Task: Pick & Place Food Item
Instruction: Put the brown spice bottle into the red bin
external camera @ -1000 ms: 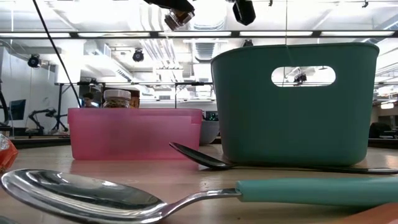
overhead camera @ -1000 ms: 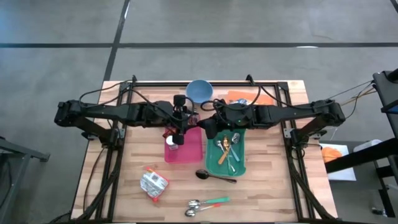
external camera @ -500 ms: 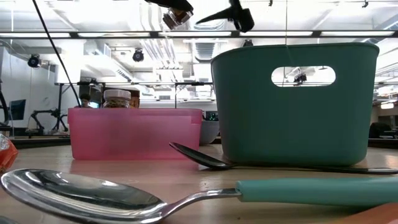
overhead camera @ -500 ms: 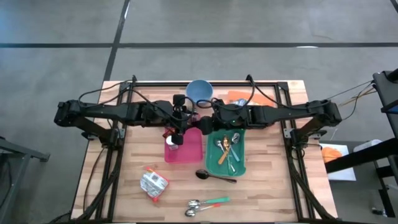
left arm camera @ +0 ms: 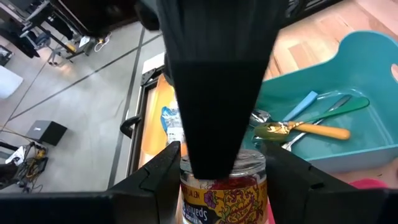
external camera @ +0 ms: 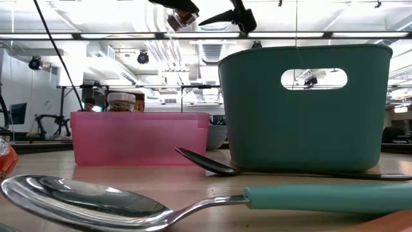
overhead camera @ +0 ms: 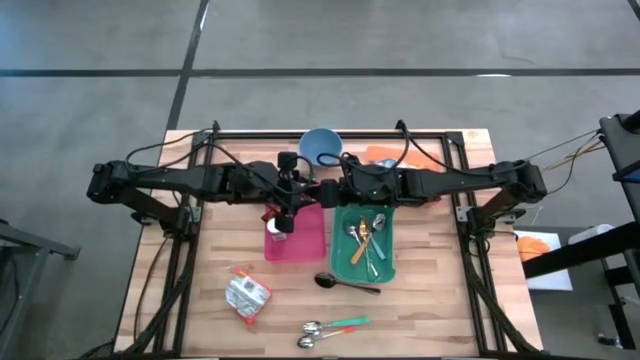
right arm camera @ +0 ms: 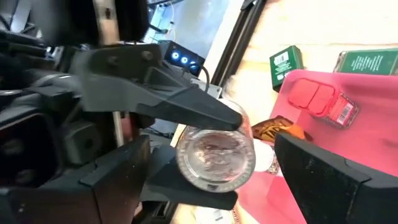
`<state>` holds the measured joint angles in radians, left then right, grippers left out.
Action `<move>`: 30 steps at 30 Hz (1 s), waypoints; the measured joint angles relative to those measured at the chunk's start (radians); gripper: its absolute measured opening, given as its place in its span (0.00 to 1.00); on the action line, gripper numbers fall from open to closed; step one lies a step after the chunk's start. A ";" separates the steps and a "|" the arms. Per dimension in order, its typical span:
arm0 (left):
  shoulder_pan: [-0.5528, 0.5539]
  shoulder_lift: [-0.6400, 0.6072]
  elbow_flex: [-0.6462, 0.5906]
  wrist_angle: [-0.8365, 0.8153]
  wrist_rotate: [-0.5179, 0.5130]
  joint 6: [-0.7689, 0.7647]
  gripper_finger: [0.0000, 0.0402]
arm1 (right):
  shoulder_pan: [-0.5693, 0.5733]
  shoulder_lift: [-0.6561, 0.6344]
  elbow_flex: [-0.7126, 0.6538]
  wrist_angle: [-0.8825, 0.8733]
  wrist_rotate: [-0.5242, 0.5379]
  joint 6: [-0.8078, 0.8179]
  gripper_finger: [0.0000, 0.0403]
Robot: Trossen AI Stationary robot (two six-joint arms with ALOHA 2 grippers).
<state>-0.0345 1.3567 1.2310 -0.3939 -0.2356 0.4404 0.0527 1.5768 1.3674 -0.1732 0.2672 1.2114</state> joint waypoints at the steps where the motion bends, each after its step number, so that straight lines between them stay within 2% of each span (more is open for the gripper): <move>1: 0.000 0.000 0.000 0.004 0.000 0.000 0.44 | -0.001 0.006 0.000 0.003 0.000 0.008 0.84; 13: 0.000 0.000 0.001 0.007 0.000 0.004 0.44 | -0.013 0.044 0.001 0.035 -0.015 0.052 0.83; 16: 0.000 0.000 0.001 0.007 0.000 0.004 0.44 | -0.013 0.056 0.001 0.039 -0.015 0.065 0.76; 23: 0.001 0.001 0.001 0.003 -0.001 0.004 0.44 | -0.014 0.057 0.001 0.057 -0.017 0.047 0.46; 30: 0.001 0.001 0.001 0.004 -0.001 0.004 0.44 | -0.014 0.057 0.001 0.062 -0.016 0.039 0.45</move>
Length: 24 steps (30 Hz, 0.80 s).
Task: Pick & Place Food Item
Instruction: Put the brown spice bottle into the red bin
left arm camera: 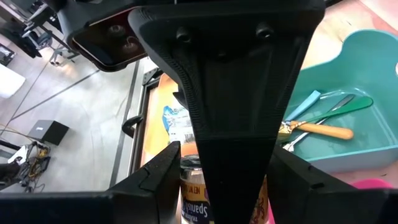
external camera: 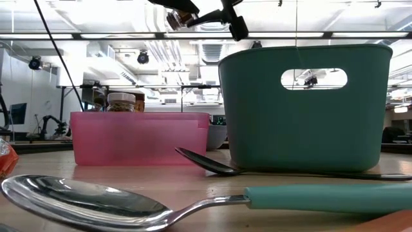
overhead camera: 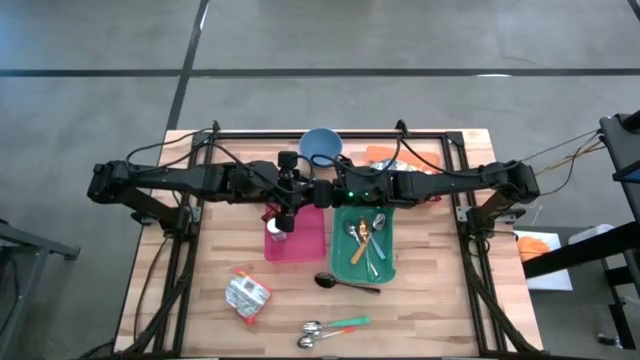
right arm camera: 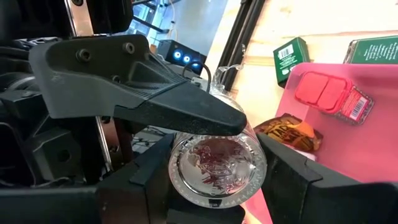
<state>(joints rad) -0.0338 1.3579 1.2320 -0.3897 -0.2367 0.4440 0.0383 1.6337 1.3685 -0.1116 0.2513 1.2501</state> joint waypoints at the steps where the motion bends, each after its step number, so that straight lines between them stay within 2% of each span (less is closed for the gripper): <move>1: 0.000 0.000 0.000 0.000 0.000 0.000 0.44 | 0.000 0.000 0.000 0.000 0.001 -0.001 0.45; 4: 0.000 0.000 0.000 0.001 -0.003 -0.004 0.48 | 0.000 0.000 0.000 0.010 0.001 -0.017 0.45; 9: -0.001 -0.016 0.000 0.007 0.004 -0.061 0.70 | 0.000 -0.007 0.000 0.021 0.002 -0.056 0.45; 12: -0.001 -0.045 0.000 0.008 0.003 -0.126 0.77 | 0.000 -0.023 -0.001 0.021 0.003 -0.081 0.45; 18: -0.001 -0.129 0.000 0.013 0.003 -0.290 0.79 | -0.002 -0.064 -0.001 0.022 0.005 -0.171 0.45; 24: 0.001 -0.212 0.000 0.031 0.021 -0.631 0.80 | -0.003 -0.117 -0.001 0.035 -0.066 -0.408 0.45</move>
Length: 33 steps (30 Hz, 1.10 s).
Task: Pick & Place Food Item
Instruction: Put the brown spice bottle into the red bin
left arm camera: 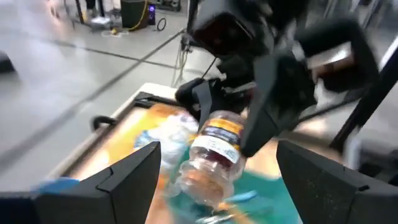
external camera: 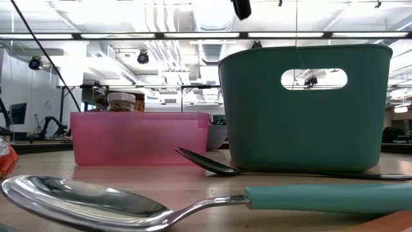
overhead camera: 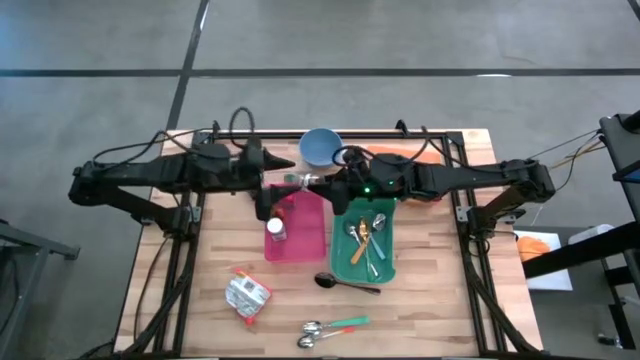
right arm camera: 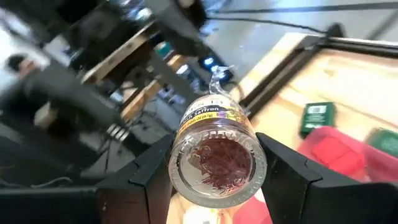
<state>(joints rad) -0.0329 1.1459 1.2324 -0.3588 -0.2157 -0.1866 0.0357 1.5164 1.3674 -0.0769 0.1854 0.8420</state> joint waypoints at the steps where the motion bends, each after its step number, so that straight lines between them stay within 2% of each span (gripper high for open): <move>1: 0.000 -0.010 0.000 0.007 0.010 -0.044 0.80 | 0.000 -0.010 0.000 0.002 -0.025 -0.021 0.45; 4: -0.010 -0.026 0.000 0.022 0.040 0.030 0.80 | -0.005 -0.026 0.000 0.002 -0.074 -0.033 0.45; 6: -0.030 -0.028 0.000 0.021 0.043 0.154 0.80 | -0.007 -0.032 0.000 0.005 -0.094 -0.027 0.45; 10: -0.082 -0.024 -0.001 0.022 0.037 0.433 0.80 | -0.016 -0.038 0.000 0.028 -0.141 0.101 0.45; 16: -0.157 -0.017 -0.002 0.048 -0.133 0.711 0.80 | -0.022 -0.040 0.000 0.168 -0.217 0.213 0.45; 23: -0.170 0.009 -0.002 0.225 -0.158 0.789 0.80 | -0.021 -0.040 0.000 0.244 -0.231 0.266 0.45; 33: -0.169 0.054 -0.002 0.344 -0.154 0.871 0.80 | -0.021 -0.027 0.000 0.339 -0.248 0.269 0.45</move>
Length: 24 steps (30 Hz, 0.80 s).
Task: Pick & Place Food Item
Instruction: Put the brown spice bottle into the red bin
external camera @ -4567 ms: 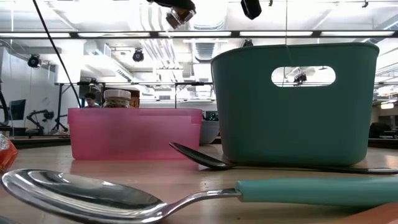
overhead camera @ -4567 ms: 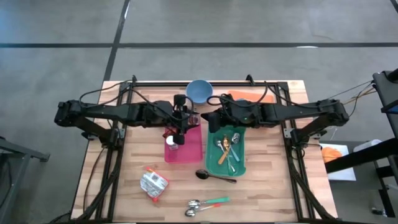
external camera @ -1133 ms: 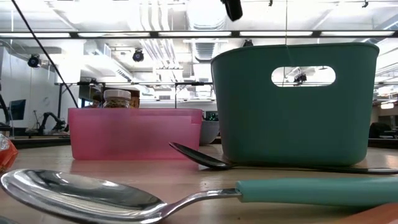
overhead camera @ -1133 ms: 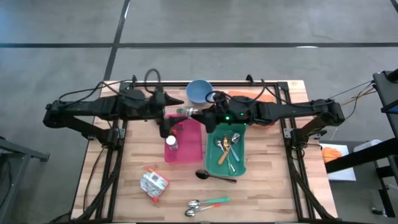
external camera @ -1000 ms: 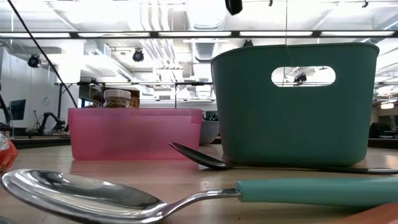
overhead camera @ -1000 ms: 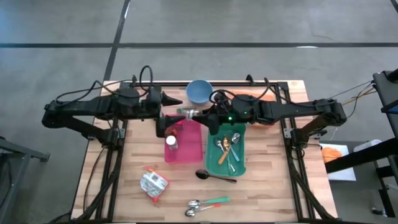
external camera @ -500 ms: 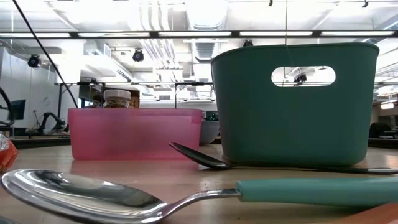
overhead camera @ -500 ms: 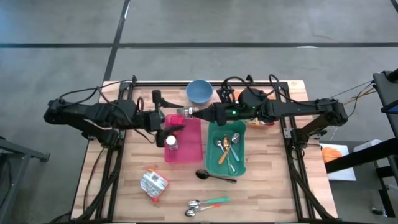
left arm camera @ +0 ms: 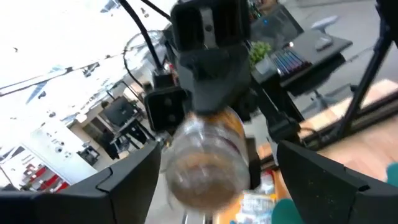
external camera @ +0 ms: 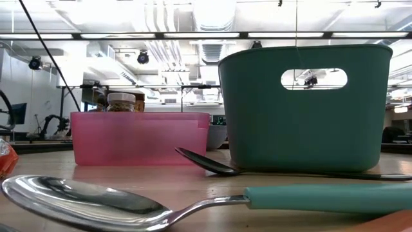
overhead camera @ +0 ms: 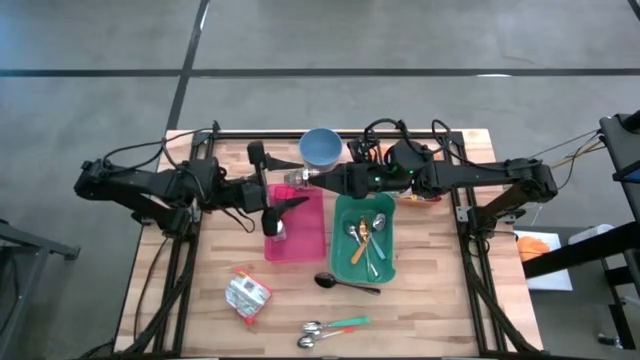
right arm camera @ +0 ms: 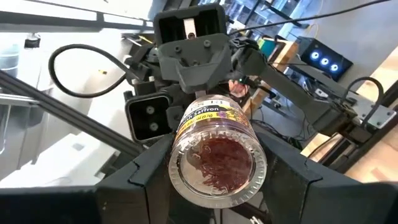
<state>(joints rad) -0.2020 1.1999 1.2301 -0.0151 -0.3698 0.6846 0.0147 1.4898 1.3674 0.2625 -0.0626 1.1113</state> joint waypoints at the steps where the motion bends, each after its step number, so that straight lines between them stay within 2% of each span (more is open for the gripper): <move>1: 0.000 0.001 0.000 0.003 0.003 0.000 0.80 | 0.000 0.000 0.000 0.000 -0.002 -0.001 0.45; 7: 0.000 0.003 0.000 0.015 0.003 0.000 0.72 | 0.000 0.000 0.000 0.007 -0.018 -0.012 0.45; 17: 0.000 0.002 0.000 0.028 0.041 0.000 0.42 | 0.001 0.000 0.000 0.008 -0.042 -0.019 0.45; 24: 0.000 0.001 0.000 0.028 0.053 0.000 0.41 | 0.001 0.000 0.000 0.008 -0.046 -0.024 0.45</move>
<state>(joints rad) -0.2016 1.2011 1.2301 0.0134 -0.3172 0.6849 0.0154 1.4902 1.3674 0.2707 -0.1089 1.0868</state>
